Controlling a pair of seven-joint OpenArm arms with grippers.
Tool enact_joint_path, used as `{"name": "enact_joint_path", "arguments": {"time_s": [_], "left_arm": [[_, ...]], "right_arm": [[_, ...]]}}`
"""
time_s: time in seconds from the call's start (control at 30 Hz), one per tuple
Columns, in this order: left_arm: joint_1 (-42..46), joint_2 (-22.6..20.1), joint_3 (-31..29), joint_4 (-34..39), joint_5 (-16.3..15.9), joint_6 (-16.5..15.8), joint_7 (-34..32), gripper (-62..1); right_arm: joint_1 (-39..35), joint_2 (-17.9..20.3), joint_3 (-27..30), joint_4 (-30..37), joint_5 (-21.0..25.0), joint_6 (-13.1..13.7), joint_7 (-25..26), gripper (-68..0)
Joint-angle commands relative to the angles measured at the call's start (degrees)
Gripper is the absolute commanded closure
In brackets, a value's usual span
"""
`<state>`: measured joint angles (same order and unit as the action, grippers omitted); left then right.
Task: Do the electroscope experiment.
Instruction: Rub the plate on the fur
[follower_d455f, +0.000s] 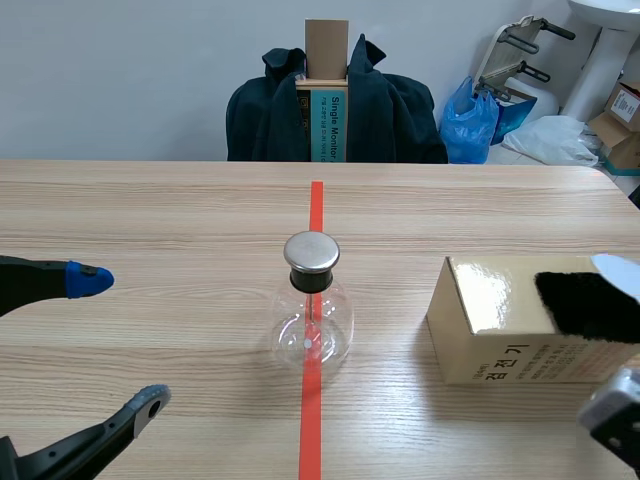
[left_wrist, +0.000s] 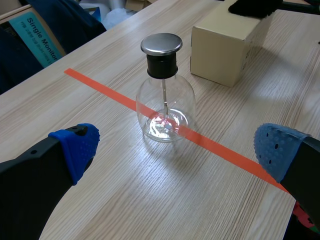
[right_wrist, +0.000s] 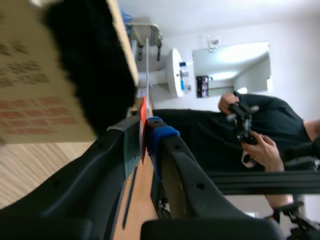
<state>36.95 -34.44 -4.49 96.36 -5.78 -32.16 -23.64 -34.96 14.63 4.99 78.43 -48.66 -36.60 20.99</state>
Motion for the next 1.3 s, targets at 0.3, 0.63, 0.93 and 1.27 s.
{"name": "enact_joint_path", "arguments": {"time_s": [0.3,0.63,0.93,1.27], "left_arm": [[-0.46,0.42,-0.13,0.15,-0.55,-0.13,-0.50,-62.3],[-0.46,0.42,-0.13,0.15,-0.55,-0.13,-0.35,-62.3],[-0.46,0.42,-0.13,0.15,-0.55,-0.13,-0.35,-62.3],[-0.46,0.44,-0.13,0.15,-0.55,-0.13,-0.13,-62.3]], "right_arm": [[-0.31,0.92,-1.36,-1.25,-1.33,-0.68,0.26,-0.8],[-0.46,0.94,-1.33,-2.10,-2.91,1.62,4.98,-0.8],[-0.44,0.96,0.22,-2.10,-3.30,1.20,-2.49,-0.8],[-0.44,1.14,0.11,-2.08,-3.28,2.19,-3.13,-0.8]]}}
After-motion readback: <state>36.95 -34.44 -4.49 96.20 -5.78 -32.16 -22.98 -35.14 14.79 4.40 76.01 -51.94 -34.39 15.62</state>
